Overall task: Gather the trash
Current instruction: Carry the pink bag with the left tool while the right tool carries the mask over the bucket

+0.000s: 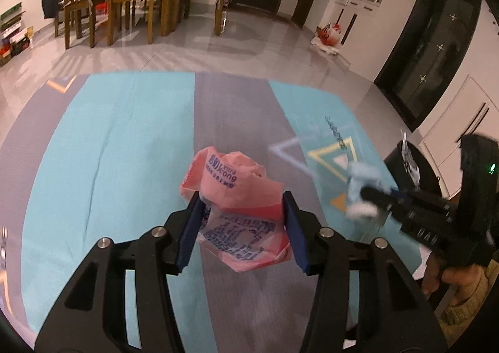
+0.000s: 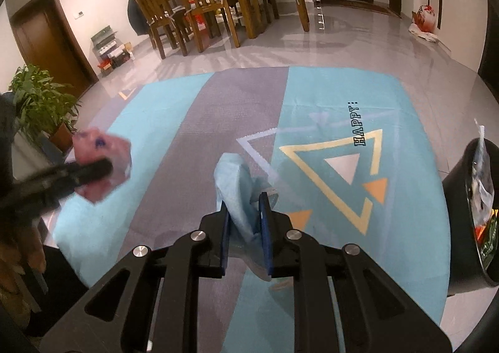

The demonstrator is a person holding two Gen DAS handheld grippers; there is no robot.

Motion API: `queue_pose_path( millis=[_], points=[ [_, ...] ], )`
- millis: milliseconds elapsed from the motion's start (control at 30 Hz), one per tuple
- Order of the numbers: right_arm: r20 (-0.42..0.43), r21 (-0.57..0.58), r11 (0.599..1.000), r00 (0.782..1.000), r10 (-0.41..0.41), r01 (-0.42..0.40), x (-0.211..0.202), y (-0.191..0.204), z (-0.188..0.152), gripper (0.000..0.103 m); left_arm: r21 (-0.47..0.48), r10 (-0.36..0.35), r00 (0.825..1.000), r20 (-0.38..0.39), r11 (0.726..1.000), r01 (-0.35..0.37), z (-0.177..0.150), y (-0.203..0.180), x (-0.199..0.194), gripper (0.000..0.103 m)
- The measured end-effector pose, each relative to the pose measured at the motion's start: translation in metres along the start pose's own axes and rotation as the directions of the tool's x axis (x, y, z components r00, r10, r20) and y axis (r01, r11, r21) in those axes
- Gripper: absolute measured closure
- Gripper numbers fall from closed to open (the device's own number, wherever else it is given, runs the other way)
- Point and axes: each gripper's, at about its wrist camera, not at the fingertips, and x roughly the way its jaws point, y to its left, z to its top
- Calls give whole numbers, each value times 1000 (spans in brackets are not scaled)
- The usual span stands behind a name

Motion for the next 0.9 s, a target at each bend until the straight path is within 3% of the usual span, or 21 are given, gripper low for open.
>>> queue_pose_path(
  millis=[333,900],
  points=[
    [110,69,998,994,-8,0,-44,-24,-8,84,51,3,1000,17,999,-4,-12,-40,-27,50],
    [243,184,977,958,-150,106,-102,-69,-27,84,201,-64,997,36,978,56,-5,-115,-33,50]
  ],
)
